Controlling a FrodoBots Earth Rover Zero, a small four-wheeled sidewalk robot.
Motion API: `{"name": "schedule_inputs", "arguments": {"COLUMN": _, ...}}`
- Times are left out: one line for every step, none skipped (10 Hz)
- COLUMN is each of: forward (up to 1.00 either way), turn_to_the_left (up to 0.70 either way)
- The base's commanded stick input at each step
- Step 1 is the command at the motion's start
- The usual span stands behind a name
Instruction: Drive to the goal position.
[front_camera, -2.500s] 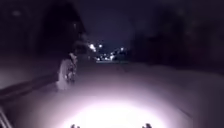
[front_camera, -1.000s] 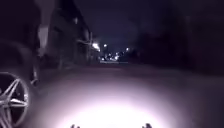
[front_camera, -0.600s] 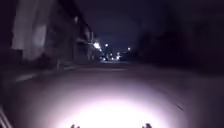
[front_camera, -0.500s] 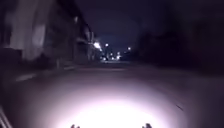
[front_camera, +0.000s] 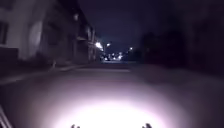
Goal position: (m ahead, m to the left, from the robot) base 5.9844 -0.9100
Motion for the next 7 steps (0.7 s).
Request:
{"name": "schedule_inputs", "arguments": {"forward": 1.00, "turn_to_the_left": 0.00}}
{"name": "schedule_inputs", "arguments": {"forward": 1.00, "turn_to_the_left": 0.00}}
{"name": "schedule_inputs", "arguments": {"forward": 1.00, "turn_to_the_left": 0.00}}
{"name": "schedule_inputs", "arguments": {"forward": 1.00, "turn_to_the_left": 0.00}}
{"name": "schedule_inputs", "arguments": {"forward": 1.00, "turn_to_the_left": 0.00}}
{"name": "schedule_inputs", "arguments": {"forward": 1.00, "turn_to_the_left": 0.00}}
{"name": "schedule_inputs", "arguments": {"forward": 1.00, "turn_to_the_left": 0.00}}
